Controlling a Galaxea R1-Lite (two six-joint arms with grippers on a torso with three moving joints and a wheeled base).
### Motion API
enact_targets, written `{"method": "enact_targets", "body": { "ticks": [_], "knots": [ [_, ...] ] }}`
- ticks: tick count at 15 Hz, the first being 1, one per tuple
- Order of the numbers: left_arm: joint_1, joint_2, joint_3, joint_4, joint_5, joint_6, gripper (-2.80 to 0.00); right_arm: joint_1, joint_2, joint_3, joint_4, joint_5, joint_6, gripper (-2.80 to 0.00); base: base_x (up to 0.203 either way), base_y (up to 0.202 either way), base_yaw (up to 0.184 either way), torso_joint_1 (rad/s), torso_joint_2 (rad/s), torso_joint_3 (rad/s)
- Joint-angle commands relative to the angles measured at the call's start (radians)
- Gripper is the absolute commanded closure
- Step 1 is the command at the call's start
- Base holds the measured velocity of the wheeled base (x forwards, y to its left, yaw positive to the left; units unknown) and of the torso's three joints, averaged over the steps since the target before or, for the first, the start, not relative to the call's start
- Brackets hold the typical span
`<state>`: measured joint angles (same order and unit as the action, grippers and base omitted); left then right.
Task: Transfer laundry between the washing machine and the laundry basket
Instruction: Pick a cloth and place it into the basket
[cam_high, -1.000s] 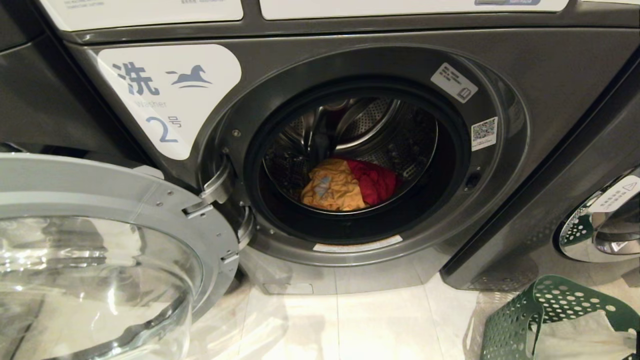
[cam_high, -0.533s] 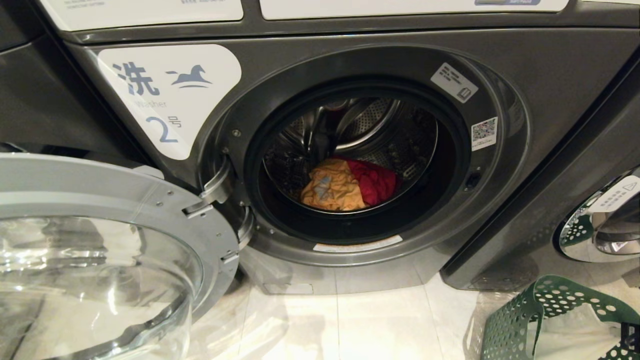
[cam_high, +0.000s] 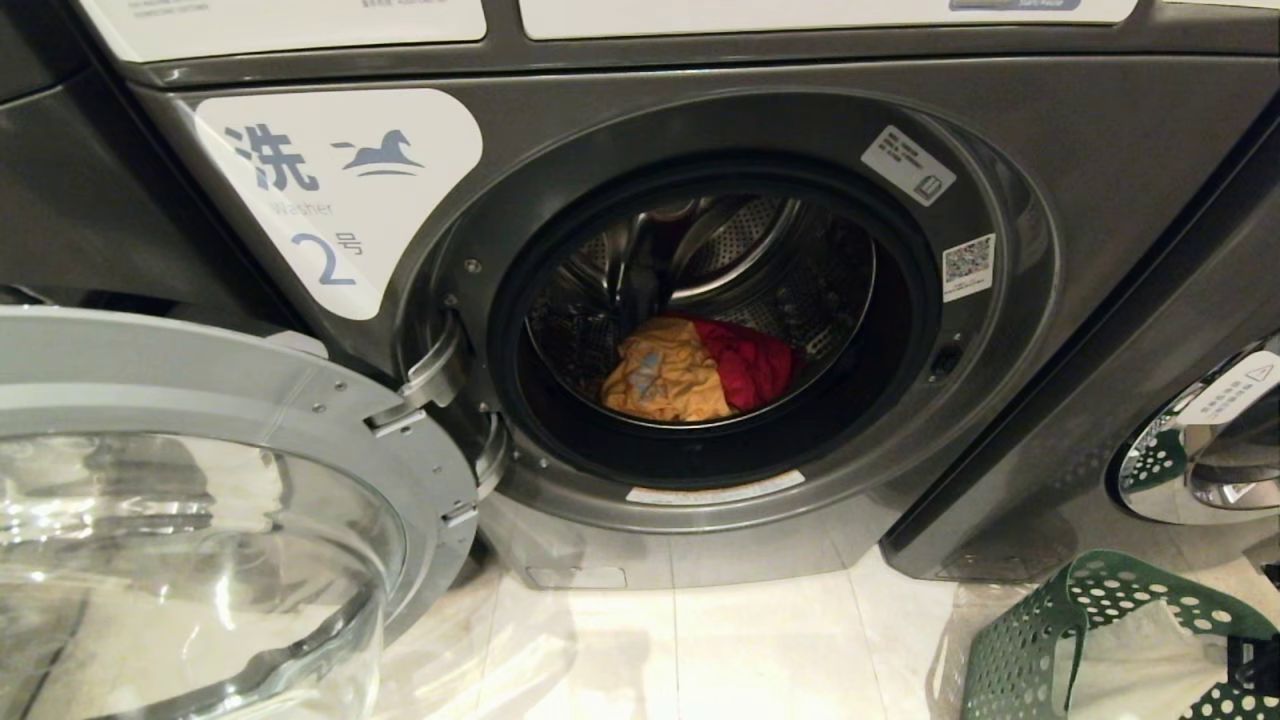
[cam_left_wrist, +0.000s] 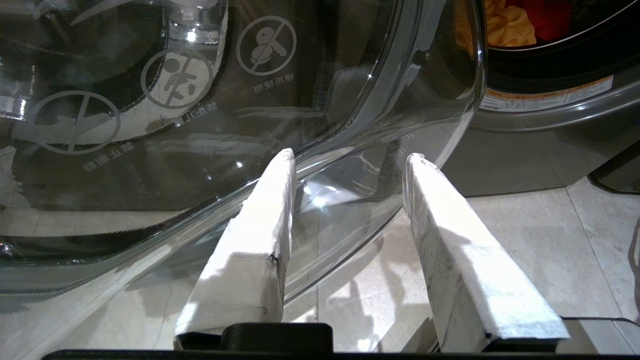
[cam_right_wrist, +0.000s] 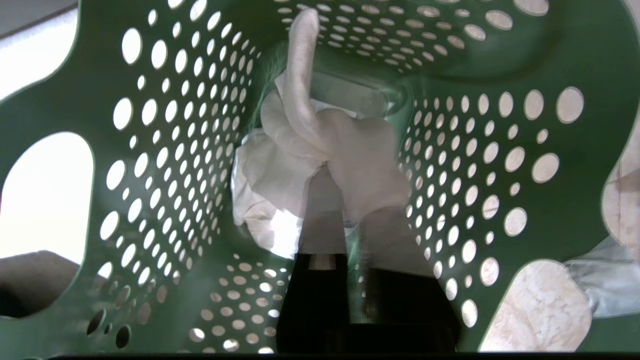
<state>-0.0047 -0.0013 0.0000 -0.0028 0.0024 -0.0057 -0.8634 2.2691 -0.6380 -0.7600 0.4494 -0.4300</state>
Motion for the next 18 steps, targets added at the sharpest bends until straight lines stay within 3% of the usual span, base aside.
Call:
{"method": "enact_targets", "body": {
  "ticks": [1, 10, 13, 18],
  "knots": [
    [0.000, 0.001, 0.002, 0.000, 0.001, 0.000, 0.00, 0.003, 0.001, -0.009, -0.005, 0.005, 0.004, -2.80, 0.000, 0.000, 0.000, 0.000, 0.00, 0.000],
    [0.000, 0.001, 0.002, 0.000, 0.001, 0.000, 0.00, 0.006, 0.013, -0.002, -0.001, 0.002, 0.005, -2.80, 0.000, 0.000, 0.000, 0.000, 0.00, 0.000],
    [0.000, 0.001, 0.002, 0.000, 0.001, 0.000, 0.00, 0.014, 0.120, -0.036, -0.106, 0.001, 0.015, -2.80, 0.000, 0.000, 0.000, 0.000, 0.00, 0.000],
    [0.000, 0.001, 0.002, 0.000, 0.001, 0.000, 0.00, 0.147, 0.173, -0.130, -0.211, 0.006, 0.268, -2.80, 0.000, 0.000, 0.000, 0.000, 0.00, 0.000]
  ]
}}
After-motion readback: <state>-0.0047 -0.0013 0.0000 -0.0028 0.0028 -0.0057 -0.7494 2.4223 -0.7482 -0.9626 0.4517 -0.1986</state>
